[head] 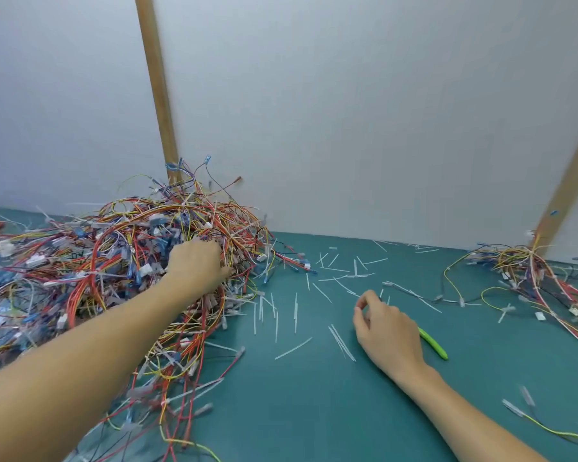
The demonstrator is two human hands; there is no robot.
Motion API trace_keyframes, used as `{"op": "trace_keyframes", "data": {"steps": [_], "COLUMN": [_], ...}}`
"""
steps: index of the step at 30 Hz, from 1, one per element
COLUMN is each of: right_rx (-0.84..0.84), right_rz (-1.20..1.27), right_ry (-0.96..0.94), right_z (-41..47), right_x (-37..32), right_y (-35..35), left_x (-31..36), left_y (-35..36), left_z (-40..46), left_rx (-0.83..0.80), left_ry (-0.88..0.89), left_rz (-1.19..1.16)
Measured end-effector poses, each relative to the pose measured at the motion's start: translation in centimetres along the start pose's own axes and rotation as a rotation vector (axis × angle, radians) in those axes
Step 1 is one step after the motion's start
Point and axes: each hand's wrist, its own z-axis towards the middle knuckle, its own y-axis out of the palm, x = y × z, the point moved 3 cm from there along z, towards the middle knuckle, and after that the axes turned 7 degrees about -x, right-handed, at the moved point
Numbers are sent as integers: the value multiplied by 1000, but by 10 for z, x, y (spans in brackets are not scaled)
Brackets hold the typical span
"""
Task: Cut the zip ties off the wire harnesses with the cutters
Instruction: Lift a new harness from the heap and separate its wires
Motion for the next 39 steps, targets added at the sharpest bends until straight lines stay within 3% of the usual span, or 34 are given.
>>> {"op": "trace_keyframes", "data": {"steps": [3, 7, 10, 12, 14, 18, 22, 25, 27, 29, 31, 32, 33, 34, 36, 39], "right_rx": [14, 41, 71, 126, 175, 219, -269, -481, -412, -249, -62, 23, 102, 180, 314, 423], "right_rz": [21, 37, 64, 121, 174, 345, 380, 199, 126, 171, 260, 307, 352, 393, 447, 498], "right_ry": [7, -6, 8, 43, 78, 26, -189, -154, -143, -149, -167, -187, -210, -241, -283, -254], "right_z": [1, 2, 2, 1, 2, 21, 44, 50, 53, 56, 60, 62, 63, 64, 64, 66], "right_x": [1, 2, 2, 3, 0, -30, -83, -100, -100, -95, -84, -77, -71, -65, -53, -30], "right_y": [0, 1, -1, -5, -10, -25, -16, 10, 18, 10, -6, -17, -28, -39, -59, -81], "left_x": [-1, 8, 32, 58, 78, 77, 68, 60, 52, 45, 38, 36, 34, 34, 37, 40], "left_y": [-5, -32, -63, -69, -62, -38, -31, -29, -29, -38, -56, -62, -66, -68, -61, -51], "left_z": [3, -1, -15, -32, -46, -39, -38, -44, -47, -46, -49, -50, -47, -41, -27, -22], "left_rx": [100, 365, 525, 530, 389, -91, -594, -694, -600, -199, 313, 501, 578, 526, 270, 44], "left_ry": [-48, 14, 193, 327, 352, 313, 365, 360, 340, 281, 235, 256, 291, 317, 365, 436], "left_rz": [-212, -344, -423, -390, -289, -234, -498, -452, -302, -229, -363, -455, -518, -533, -487, -414]}}
